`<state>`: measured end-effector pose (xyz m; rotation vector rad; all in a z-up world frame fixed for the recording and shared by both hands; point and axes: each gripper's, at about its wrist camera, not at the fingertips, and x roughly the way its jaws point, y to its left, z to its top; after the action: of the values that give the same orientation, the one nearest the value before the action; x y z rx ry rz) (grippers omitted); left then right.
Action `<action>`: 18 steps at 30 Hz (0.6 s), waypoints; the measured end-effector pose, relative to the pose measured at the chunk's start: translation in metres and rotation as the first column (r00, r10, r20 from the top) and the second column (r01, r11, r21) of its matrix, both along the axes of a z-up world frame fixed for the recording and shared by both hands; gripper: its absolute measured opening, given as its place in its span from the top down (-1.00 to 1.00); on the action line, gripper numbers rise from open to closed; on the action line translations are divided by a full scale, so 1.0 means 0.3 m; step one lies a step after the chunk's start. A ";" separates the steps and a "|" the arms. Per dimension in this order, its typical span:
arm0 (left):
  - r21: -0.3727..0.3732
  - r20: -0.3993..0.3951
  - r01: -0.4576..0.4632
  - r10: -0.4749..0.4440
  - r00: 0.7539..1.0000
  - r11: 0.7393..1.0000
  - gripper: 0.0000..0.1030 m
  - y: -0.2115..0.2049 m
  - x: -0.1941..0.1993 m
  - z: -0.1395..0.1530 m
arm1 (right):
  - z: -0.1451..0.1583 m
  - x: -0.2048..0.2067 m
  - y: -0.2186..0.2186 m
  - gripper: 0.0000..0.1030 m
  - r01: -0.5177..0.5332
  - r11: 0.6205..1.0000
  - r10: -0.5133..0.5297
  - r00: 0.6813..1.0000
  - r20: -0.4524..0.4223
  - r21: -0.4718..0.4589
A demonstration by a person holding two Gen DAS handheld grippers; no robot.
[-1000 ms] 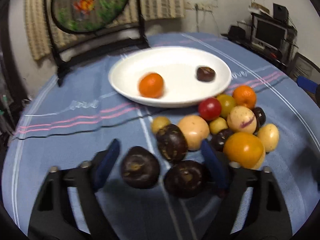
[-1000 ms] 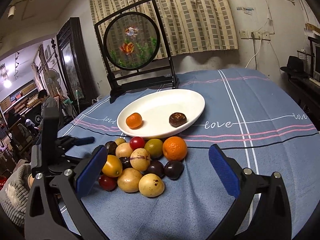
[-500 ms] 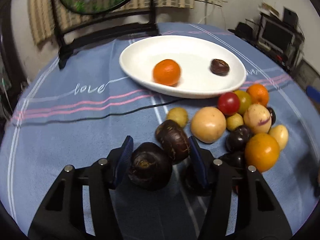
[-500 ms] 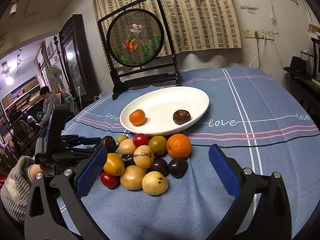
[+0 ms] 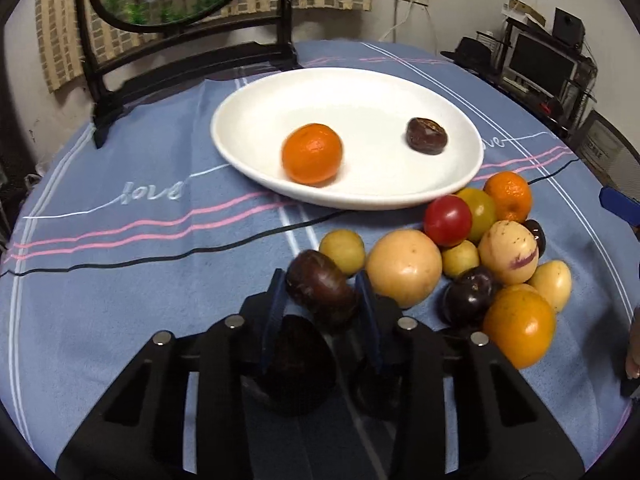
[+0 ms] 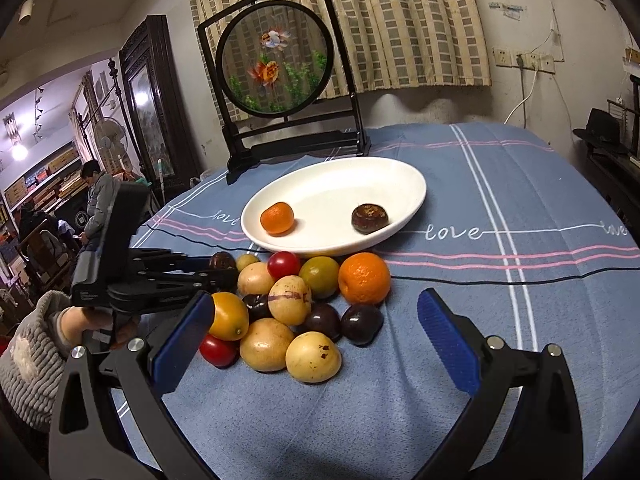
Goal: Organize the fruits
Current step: 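Grasp a dark brown fruit with the left gripper, then place the brown fruit on the plate with the left gripper while the right places a small orange fruit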
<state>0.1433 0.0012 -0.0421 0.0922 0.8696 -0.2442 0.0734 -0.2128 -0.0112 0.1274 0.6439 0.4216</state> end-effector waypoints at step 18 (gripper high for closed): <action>-0.138 0.033 -0.017 0.022 0.999 0.990 0.41 0.059 -0.036 0.053 | -0.050 0.007 0.291 -0.30 -0.261 0.940 0.268 0.963 0.000 -0.219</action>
<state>0.1324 0.0189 -0.0261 -0.0407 0.8163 -0.2828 0.0756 -0.1254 -0.0263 -0.1761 0.6760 0.6081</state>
